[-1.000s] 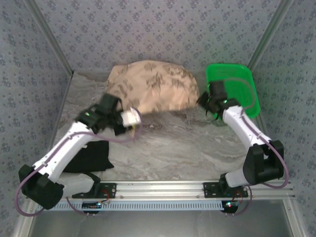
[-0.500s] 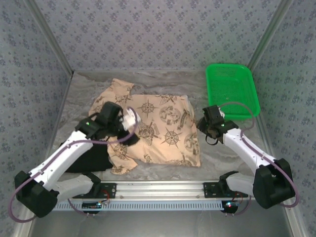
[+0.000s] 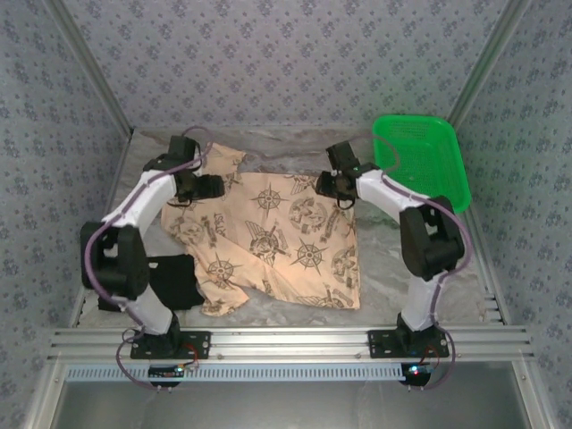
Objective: Fold the inside-out t-shirt
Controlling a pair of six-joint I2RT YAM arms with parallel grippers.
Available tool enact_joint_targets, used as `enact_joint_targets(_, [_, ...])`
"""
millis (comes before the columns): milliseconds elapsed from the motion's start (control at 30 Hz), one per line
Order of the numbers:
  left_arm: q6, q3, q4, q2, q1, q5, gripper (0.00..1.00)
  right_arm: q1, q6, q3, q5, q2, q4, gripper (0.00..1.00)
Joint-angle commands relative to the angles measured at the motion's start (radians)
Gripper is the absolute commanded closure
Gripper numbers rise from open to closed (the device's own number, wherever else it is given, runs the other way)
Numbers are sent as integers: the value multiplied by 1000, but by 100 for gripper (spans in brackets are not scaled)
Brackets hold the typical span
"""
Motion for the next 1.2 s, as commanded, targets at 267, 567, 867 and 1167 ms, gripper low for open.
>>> enact_joint_targets(267, [-118, 194, 21, 281, 67, -117, 25, -35, -361, 434, 161, 311, -271, 57])
enact_joint_targets(567, [-175, 184, 24, 333, 101, -100, 26, -8, -396, 559, 325, 452, -392, 58])
enact_joint_targets(867, [-217, 90, 48, 295, 185, -90, 29, -70, -370, 642, 399, 485, -470, 66])
enact_joint_targets(1167, [-215, 22, 60, 265, 232, -113, 29, -123, -340, 680, 366, 496, -504, 66])
